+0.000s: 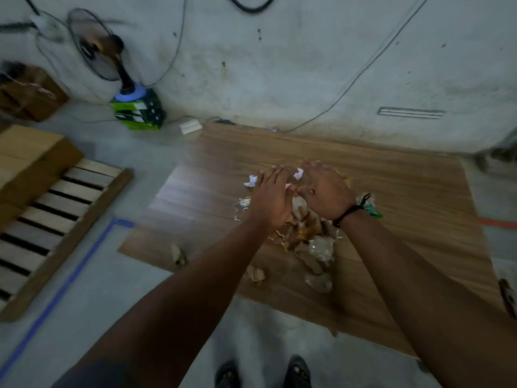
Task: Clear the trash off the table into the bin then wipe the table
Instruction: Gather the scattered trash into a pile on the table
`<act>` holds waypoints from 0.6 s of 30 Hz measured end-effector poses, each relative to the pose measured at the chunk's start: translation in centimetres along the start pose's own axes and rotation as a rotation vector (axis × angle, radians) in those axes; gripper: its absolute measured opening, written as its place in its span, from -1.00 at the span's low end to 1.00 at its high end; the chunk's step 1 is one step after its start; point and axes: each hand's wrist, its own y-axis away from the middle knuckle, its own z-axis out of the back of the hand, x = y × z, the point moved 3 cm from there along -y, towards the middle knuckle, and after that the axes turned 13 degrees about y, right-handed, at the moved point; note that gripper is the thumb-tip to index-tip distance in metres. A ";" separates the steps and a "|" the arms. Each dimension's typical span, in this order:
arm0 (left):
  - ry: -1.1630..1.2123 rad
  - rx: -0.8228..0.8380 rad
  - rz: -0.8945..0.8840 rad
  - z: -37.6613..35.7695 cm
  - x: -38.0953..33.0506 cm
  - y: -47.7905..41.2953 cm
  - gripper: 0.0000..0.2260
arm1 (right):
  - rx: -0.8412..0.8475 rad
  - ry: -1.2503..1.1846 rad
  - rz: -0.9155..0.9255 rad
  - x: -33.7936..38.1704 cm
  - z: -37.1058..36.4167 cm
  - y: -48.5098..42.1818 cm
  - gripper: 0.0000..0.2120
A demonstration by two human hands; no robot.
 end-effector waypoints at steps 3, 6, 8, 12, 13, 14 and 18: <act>-0.063 -0.039 0.051 4.2 2.7 1.4 -0.56 | -0.030 -0.048 0.094 5.2 0.4 0.3 -0.43; -0.077 -0.070 0.115 7.6 6.4 3.8 -0.60 | -0.021 -0.049 0.199 10.7 -1.1 1.1 -0.46; -0.107 -0.073 0.176 9.2 9.2 6.0 -0.64 | 0.023 -0.037 0.243 13.7 -3.2 1.9 -0.43; -0.134 -0.002 0.359 10.7 15.0 11.4 -0.66 | 0.162 0.049 0.285 18.3 -8.2 3.6 -0.35; -0.116 0.029 0.412 10.7 16.0 12.8 -0.64 | 0.187 0.094 0.287 19.1 -9.4 4.1 -0.32; -0.090 0.066 0.460 10.5 17.3 14.0 -0.62 | 0.211 0.126 0.278 19.8 -10.5 4.6 -0.29; -0.046 0.233 0.511 8.7 20.7 17.9 -0.55 | 0.287 0.163 0.134 21.5 -15.2 6.1 -0.25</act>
